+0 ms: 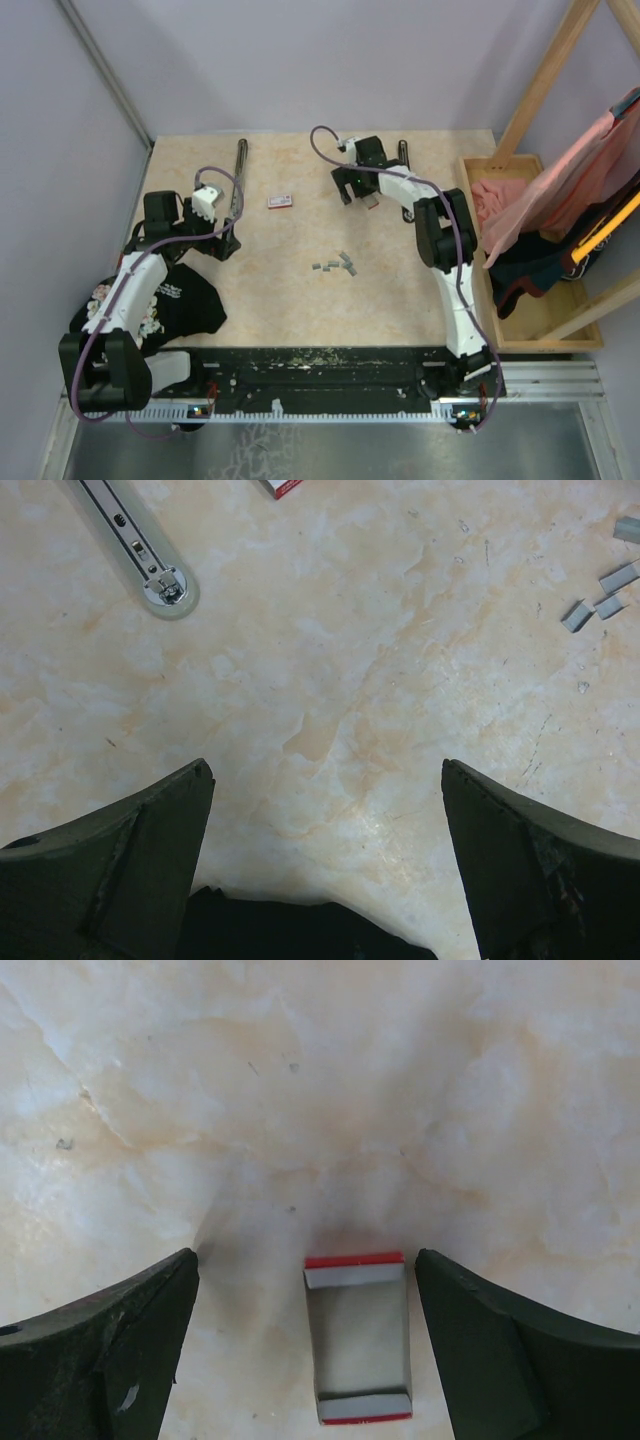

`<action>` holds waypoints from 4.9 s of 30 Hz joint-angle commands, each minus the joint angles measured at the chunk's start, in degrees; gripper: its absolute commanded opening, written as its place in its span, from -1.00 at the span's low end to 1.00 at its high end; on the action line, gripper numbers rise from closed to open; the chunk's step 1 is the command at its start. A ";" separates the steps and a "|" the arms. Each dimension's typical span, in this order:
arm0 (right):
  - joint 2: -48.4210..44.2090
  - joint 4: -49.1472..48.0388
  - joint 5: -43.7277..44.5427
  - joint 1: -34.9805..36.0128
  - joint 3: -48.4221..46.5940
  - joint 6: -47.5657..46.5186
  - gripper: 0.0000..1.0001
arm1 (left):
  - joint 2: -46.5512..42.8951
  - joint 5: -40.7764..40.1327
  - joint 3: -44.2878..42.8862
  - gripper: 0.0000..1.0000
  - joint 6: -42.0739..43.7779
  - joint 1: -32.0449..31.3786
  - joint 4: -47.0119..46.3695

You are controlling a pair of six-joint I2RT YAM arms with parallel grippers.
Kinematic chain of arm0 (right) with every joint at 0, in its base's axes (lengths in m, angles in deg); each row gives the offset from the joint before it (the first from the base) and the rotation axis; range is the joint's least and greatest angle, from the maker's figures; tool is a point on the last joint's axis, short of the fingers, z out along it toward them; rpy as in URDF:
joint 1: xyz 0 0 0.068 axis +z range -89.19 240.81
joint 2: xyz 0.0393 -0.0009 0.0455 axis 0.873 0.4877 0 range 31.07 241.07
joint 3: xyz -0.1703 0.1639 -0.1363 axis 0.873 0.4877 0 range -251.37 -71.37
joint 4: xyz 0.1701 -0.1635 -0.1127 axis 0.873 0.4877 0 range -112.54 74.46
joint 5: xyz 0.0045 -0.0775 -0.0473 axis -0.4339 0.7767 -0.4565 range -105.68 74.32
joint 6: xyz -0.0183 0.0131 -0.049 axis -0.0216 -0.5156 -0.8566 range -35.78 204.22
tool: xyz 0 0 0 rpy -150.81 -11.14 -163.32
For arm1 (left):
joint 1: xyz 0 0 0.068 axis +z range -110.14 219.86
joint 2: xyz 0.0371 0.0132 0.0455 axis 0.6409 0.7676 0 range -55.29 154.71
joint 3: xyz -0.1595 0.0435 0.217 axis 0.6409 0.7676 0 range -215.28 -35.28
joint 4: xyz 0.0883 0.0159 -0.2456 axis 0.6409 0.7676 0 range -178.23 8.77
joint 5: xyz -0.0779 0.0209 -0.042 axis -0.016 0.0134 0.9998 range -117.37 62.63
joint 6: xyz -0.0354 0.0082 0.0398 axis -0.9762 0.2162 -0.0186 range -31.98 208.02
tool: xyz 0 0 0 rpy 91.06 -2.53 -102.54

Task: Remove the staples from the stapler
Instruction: Adjust the staple box at the center of the board, then pick up the staple from the center of the board.

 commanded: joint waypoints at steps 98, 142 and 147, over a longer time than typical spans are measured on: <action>-29.11 17.74 -29.03 11.10 32.34 -72.72 -0.11 | -1.58 10.29 1.59 0.99 3.25 5.71 1.33; -25.19 18.65 -25.07 11.93 33.22 -72.81 -0.43 | -0.97 12.84 1.34 0.99 3.30 7.41 2.21; -25.11 19.44 -25.44 12.06 33.18 -73.39 -0.45 | -0.89 12.91 1.25 0.99 3.34 7.57 2.30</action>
